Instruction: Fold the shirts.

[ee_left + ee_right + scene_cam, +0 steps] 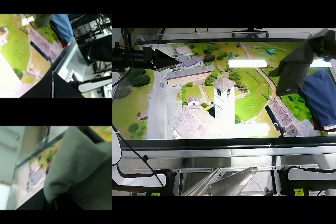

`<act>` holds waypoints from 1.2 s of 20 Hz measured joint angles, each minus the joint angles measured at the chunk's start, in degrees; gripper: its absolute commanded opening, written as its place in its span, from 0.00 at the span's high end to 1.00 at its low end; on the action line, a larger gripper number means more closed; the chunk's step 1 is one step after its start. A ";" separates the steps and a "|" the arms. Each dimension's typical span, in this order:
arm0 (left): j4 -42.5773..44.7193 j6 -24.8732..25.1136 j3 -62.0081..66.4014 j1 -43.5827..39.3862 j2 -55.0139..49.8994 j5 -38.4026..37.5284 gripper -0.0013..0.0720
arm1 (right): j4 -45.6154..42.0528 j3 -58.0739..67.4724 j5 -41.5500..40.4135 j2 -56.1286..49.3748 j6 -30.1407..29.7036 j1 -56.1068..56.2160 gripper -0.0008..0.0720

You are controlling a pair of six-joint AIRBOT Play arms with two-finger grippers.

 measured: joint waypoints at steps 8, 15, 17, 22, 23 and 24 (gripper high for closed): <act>0.02 -0.02 0.00 -0.61 0.00 1.97 0.96 | 32.04 10.97 -6.40 -7.80 -20.74 -14.08 0.96; 0.46 -0.02 0.00 -4.90 -1.33 1.16 0.96 | 9.46 16.11 13.38 -9.62 -1.81 -25.29 0.97; 0.44 -0.02 0.00 -7.06 -2.54 -0.20 0.96 | 1.01 12.83 21.31 -8.41 3.39 -28.28 0.96; 0.42 -0.02 0.00 -12.15 -6.08 -2.34 0.95 | -17.49 0.81 30.53 -0.55 13.51 -36.94 0.96; 0.42 -0.02 0.00 -13.16 -6.80 -2.45 0.96 | -21.51 -1.07 31.34 0.79 14.60 -38.40 0.96; 0.39 -0.02 0.00 -13.99 -7.41 -2.80 0.96 | -25.31 -2.62 31.98 1.66 15.58 -39.56 0.96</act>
